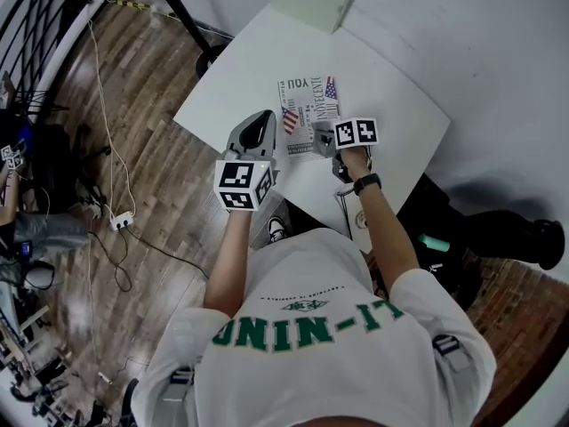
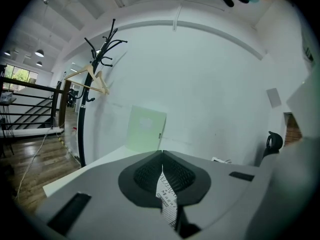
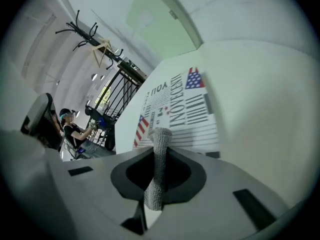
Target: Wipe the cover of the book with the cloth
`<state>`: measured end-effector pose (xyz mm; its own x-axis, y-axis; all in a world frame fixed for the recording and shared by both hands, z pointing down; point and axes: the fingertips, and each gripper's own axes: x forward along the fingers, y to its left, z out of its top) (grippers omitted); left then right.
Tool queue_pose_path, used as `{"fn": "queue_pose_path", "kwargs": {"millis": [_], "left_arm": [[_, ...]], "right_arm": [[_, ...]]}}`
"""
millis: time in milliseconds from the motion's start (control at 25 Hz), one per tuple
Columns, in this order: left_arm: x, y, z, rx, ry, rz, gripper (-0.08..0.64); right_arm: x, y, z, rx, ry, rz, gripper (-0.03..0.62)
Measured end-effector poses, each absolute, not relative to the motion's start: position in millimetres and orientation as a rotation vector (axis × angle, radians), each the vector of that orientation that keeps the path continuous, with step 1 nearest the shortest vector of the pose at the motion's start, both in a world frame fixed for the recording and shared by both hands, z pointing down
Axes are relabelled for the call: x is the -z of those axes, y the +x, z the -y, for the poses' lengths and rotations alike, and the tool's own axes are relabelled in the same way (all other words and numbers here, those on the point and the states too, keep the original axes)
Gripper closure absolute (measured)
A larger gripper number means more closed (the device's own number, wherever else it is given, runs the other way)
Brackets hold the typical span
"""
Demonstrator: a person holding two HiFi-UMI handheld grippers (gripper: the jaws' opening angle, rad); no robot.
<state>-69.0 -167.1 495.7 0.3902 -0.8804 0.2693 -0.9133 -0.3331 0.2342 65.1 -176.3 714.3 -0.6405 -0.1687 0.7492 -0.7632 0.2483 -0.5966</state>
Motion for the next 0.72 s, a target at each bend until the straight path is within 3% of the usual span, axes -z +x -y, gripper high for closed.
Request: {"fn": "queue_pose_path", "kwargs": {"millis": [400,520,720], "left_arm": [[-495.4,-68.8,166.7,-0.109,2.307,1.555,0.545],[-496.1,-78.4,164.0,-0.105,2.286,1.580,0.545],[-503.4,-90.8,158.8,-0.116,2.247,1.613,0.545]], "right_arm": [[-712.6,142.5,195.7,-1.399,1.045,1.899,0.557],[-707.4,119.5,191.7,-1.376,1.003,1.922,0.557],[-699.7,20.6,154.2,-1.322,0.728,2.008,0.557]]}}
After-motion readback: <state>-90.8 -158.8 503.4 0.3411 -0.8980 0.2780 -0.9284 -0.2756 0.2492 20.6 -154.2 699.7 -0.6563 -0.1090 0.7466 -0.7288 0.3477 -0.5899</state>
